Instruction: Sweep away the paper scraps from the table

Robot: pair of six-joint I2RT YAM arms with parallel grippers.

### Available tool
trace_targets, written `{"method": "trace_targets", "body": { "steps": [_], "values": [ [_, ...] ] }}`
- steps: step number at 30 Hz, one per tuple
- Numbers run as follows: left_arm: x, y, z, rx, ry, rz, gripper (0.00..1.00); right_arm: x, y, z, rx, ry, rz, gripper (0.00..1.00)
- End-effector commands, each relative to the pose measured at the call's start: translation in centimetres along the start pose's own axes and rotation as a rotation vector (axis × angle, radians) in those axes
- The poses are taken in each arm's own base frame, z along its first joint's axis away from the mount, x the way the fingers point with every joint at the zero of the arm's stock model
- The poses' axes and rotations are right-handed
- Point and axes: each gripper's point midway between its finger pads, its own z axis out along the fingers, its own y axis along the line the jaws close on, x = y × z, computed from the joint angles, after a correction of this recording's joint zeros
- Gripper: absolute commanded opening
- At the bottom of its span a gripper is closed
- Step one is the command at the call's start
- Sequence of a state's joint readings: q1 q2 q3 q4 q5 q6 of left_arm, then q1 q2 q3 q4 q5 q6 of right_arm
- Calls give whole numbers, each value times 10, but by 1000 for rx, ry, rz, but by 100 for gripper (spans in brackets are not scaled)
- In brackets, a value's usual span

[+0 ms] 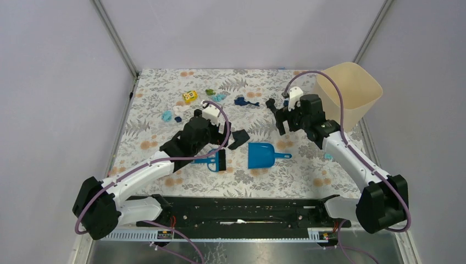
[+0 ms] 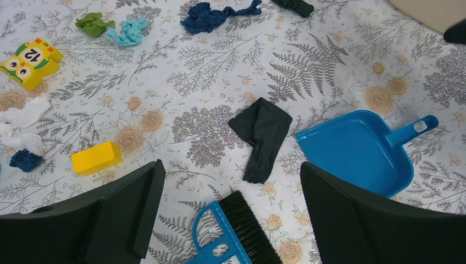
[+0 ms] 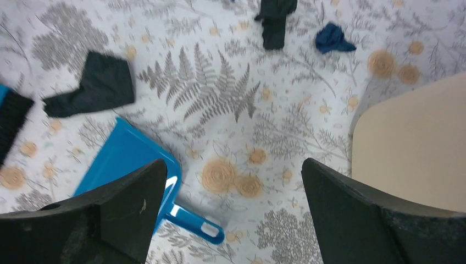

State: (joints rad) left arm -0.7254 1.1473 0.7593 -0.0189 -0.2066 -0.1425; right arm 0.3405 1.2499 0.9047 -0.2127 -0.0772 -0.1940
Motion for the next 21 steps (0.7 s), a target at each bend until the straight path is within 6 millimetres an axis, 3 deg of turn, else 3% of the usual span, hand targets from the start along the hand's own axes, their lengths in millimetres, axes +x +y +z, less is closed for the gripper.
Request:
{"method": "trace_targets", "body": {
  "steps": [1, 7, 12, 17, 21],
  "values": [
    [-19, -6, 0, 23, -74, -19, 98, -25, 10, -2, -43, -38, 77, 100],
    [-11, -7, 5, 24, -41, -25, 98, 19, 36, 0, -207, 11, -67, 100],
    [5, -23, 16, 86, 62, -56, 94, 28, 16, 0, -106, 31, -150, 100],
    [18, -40, 28, 108, 207, -144, 83, 32, 20, -8, -151, 17, -202, 96],
    [28, -63, 39, 121, 263, -190, 81, 33, 16, -11, -169, 12, -157, 92]
  ]
}}
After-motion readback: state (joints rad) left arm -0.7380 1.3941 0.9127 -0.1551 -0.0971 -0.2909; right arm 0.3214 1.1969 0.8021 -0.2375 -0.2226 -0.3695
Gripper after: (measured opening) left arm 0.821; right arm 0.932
